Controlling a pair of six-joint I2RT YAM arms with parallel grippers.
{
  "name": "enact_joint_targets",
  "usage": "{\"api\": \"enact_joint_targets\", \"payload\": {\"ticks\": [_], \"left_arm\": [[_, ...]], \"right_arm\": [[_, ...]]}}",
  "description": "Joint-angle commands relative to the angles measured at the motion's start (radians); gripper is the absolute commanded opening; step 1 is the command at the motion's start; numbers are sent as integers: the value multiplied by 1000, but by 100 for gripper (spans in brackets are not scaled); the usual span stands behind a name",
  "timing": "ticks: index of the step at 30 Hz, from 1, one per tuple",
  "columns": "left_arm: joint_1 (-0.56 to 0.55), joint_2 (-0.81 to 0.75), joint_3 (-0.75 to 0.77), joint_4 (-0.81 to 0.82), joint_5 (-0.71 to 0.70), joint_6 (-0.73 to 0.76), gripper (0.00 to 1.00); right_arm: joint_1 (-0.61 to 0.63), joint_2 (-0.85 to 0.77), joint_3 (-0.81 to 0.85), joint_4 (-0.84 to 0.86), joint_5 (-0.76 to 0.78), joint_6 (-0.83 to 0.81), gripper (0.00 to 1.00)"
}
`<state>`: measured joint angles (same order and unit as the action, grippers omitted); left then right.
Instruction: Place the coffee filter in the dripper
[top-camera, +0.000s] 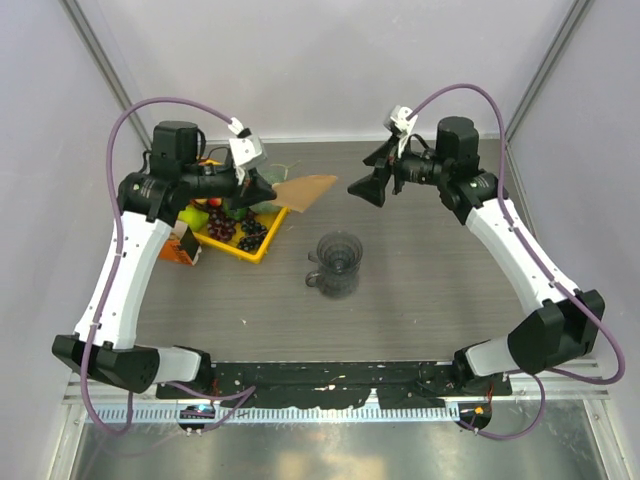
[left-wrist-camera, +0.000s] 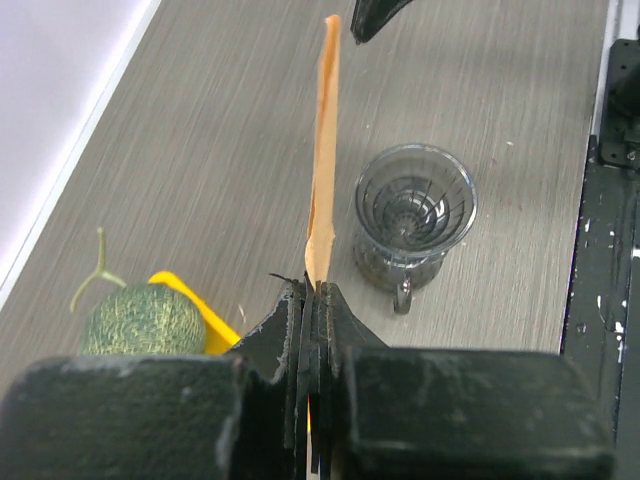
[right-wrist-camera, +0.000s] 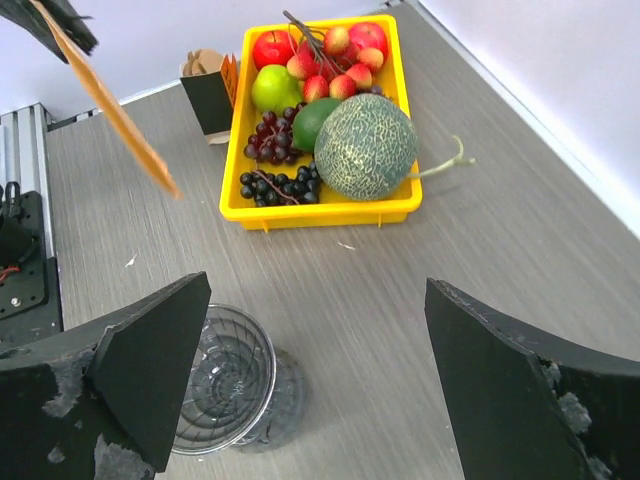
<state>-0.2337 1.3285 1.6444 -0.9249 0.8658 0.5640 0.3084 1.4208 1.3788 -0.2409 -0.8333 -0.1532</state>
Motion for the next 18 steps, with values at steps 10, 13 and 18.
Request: {"api": "enact_joint_targets", "payload": {"ticks": [10,13,18], "left_arm": [[-128,0,-28,213,117,17,0],[-144,1,-31,213,151,65,0],[-182,9,-29,218,157,132,0]], "right_arm": [[156,-183,-69,-69,34,-281,95],[159,-183,-67,-67,30,-296,95],[187,-191,-78,-48,29,-316,98]]}}
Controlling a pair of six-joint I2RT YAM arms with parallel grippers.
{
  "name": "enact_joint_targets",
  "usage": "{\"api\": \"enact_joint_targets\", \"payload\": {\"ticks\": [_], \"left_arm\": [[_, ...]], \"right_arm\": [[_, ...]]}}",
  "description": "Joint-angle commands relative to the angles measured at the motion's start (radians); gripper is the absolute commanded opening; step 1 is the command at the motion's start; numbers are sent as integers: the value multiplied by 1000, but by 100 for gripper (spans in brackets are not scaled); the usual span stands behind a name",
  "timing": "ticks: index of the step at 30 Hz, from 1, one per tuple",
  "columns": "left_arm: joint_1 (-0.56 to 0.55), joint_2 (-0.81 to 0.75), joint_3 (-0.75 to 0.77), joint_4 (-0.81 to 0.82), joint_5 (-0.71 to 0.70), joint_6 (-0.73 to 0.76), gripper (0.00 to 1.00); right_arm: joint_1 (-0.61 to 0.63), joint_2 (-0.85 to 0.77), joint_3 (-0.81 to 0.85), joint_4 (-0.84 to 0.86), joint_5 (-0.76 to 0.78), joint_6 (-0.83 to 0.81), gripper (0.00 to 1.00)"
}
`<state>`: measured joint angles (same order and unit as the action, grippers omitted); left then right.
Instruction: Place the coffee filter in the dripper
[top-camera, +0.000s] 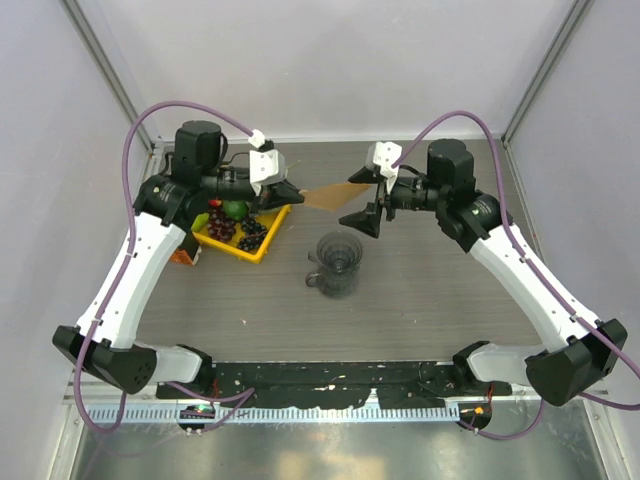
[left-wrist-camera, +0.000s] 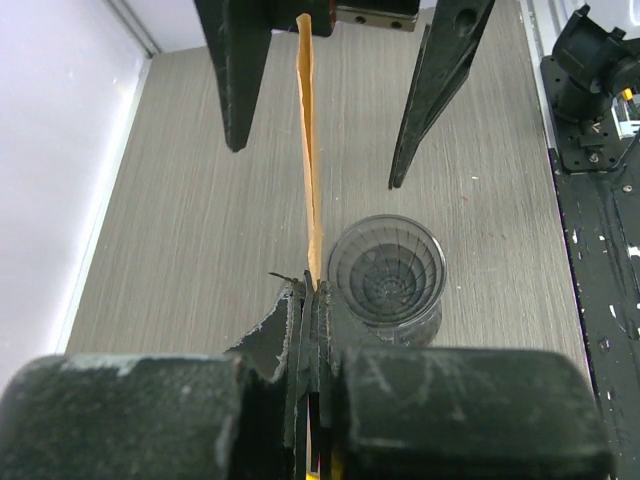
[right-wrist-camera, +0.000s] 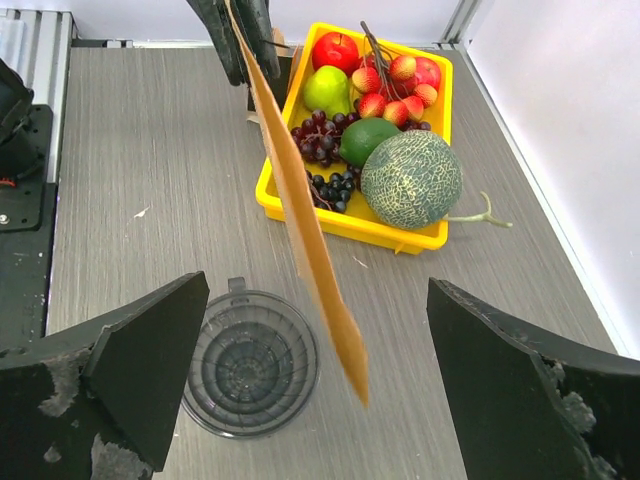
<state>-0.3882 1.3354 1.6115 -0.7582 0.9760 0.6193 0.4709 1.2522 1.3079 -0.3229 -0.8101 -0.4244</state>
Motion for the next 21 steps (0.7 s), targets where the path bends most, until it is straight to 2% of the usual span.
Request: {"api": "enact_joint_targets", "payload": {"ticks": [1,4,6,7,8,10,13,14,15,16,19,21], "left_arm": [[-35,7,4,63,44,74,0],[-51,22,14,105,35,39,0],[-58,34,19,138,4,8,0],[-57,38,18,172,-12,-39,0],[-57,41,18,200,-37,-73,0],[-57,45,19,218,-62,-107,1],[-52,33,25,238,-132,-186,55],[-41,25,16,247,-161,-237,76],[-26,13,4,263,-190,-295,91],[-3,5,-11,279,-200,-341,99],[55,-8,-48,333,-249,-501,99],[98,19,-26,400,-211,-687,99]], "right_arm": [[46,-28,-15,44,31,-47,93],[77,-77,-105,172,118,-45,68],[94,-100,-152,252,184,-57,41],[98,-111,-163,281,199,-69,34],[101,-115,-182,300,250,-71,19],[106,-122,-206,367,355,-63,8],[106,-123,-219,441,463,-68,5],[107,-126,-225,459,520,-71,5],[107,-131,-237,503,546,-82,5],[109,-134,-248,528,596,-99,5],[144,-145,-332,701,742,-239,5],[169,-137,-375,803,807,-345,5]]}}
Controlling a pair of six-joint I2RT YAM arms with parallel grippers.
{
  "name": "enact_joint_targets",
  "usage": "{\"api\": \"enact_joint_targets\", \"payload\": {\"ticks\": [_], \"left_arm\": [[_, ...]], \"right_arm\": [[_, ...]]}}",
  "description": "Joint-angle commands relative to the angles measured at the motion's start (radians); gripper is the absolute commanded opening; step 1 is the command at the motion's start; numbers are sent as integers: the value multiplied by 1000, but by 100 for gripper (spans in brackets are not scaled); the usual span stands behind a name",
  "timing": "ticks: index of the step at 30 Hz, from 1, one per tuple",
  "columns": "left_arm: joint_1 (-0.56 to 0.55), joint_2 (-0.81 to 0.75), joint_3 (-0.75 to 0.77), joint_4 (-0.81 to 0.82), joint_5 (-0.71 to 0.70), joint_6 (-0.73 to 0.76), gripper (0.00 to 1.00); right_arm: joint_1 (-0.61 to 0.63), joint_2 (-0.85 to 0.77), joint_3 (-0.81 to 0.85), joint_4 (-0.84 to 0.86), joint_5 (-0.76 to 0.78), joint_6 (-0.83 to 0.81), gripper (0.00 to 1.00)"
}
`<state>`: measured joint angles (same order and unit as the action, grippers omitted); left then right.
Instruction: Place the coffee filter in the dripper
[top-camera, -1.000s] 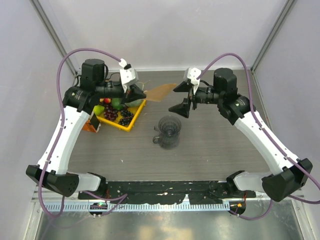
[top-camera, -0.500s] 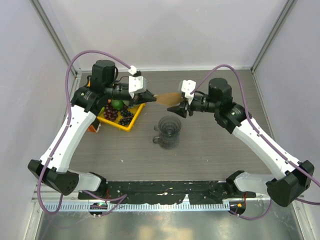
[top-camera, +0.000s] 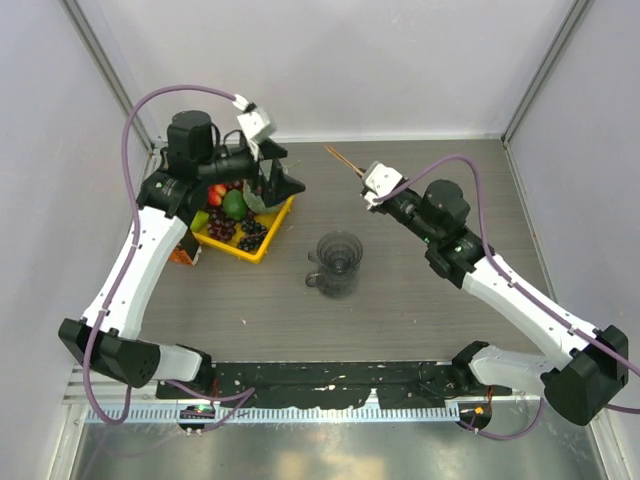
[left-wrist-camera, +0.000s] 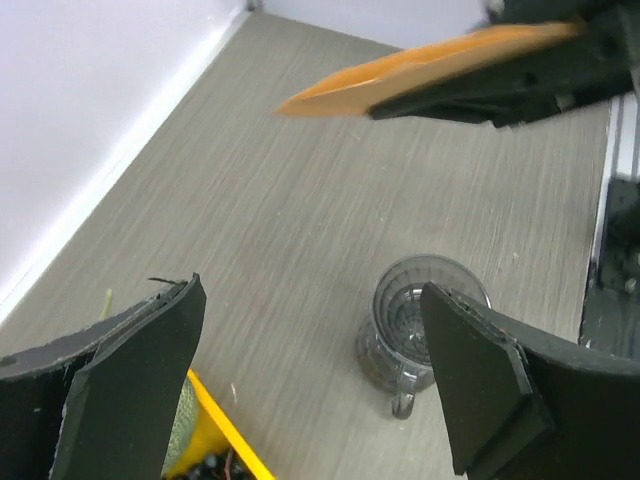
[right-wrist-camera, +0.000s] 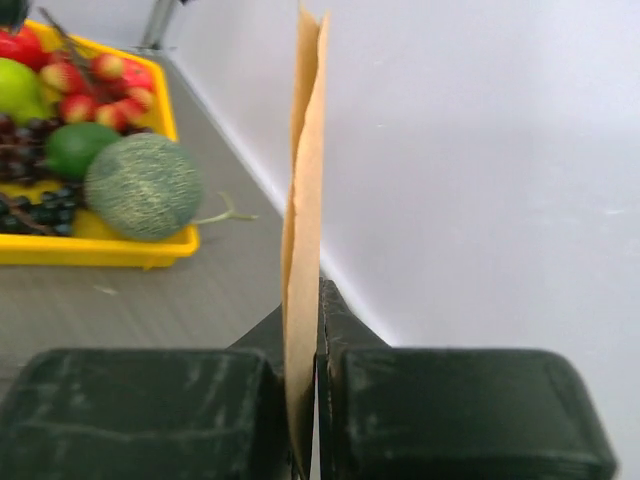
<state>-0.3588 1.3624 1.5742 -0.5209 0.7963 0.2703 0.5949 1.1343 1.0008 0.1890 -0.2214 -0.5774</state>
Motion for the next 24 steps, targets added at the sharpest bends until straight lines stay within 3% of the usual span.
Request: {"api": "enact_joint_targets", "payload": {"ticks": [1,5,6,8,15,24], "left_arm": [[90,21,36,209,25,-477,99],[138,197,130,514,269,-1171,99],[136,216,116,607,286,-1245,99],[124,189,81,630,249,-1200,99],[87,222,95,679,256,-1298,99],[44,308,152,552,262,-1211,99]], "right_arm": [[63,-5,-80,364,284,-266,5],[101,63,-105,548,407,-459,5],[105,76,-108,576,436,-484,5],[114,104,-116,648,451,-571,5],[140,105,-166,679,410,-719,5],[164,131,-159,635,427,-780,5]]}}
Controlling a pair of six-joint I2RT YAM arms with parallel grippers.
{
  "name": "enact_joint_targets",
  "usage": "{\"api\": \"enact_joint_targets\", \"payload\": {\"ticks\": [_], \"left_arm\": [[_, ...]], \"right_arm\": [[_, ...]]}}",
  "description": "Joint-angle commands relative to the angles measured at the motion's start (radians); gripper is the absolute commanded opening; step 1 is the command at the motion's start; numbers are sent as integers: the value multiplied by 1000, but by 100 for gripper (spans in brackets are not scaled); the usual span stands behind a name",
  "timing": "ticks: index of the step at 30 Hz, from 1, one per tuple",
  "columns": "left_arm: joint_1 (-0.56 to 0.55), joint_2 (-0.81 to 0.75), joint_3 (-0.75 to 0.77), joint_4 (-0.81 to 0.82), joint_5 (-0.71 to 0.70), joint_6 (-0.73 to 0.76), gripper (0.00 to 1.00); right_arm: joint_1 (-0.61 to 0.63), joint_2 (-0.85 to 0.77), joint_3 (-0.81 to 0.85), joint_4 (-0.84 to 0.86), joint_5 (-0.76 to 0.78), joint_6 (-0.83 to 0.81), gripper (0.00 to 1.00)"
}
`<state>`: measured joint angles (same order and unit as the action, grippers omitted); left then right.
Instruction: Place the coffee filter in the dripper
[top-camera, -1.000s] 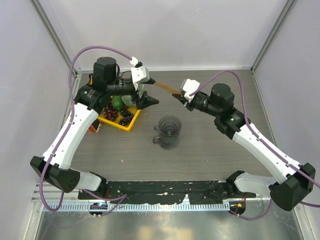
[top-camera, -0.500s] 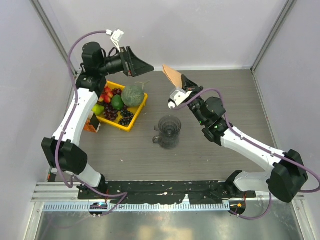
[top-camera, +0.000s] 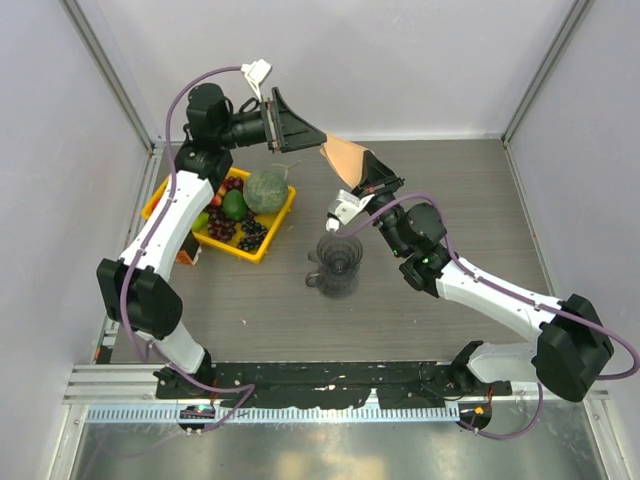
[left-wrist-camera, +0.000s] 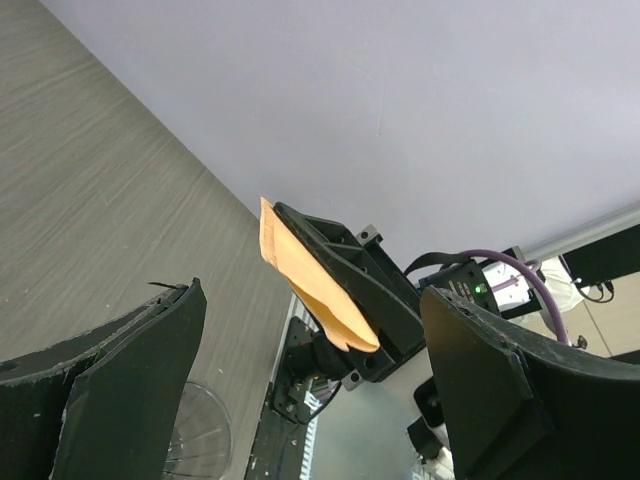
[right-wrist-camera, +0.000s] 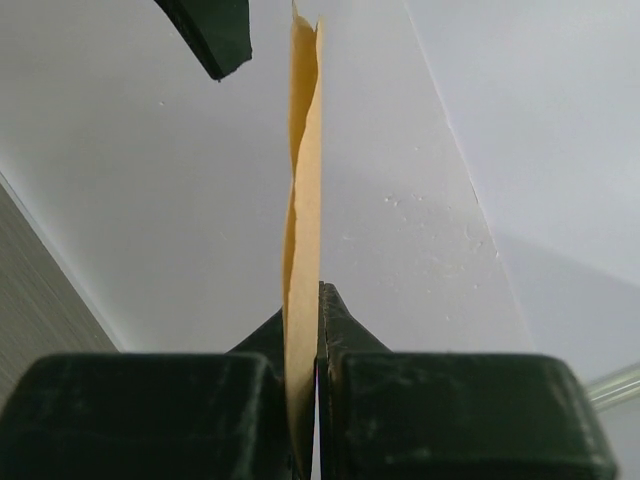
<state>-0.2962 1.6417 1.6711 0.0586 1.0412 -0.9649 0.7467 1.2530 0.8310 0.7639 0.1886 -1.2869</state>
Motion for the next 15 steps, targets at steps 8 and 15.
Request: {"api": "enact_joint_targets", "payload": {"ticks": [8,15], "left_arm": [[-47,78,111,-92,22,45,79],[-58,95,111,-88,34,32,45]], "right_arm": [[22,48,34,60,26,-150,5],[36,57,51,58,26,-176,6]]}}
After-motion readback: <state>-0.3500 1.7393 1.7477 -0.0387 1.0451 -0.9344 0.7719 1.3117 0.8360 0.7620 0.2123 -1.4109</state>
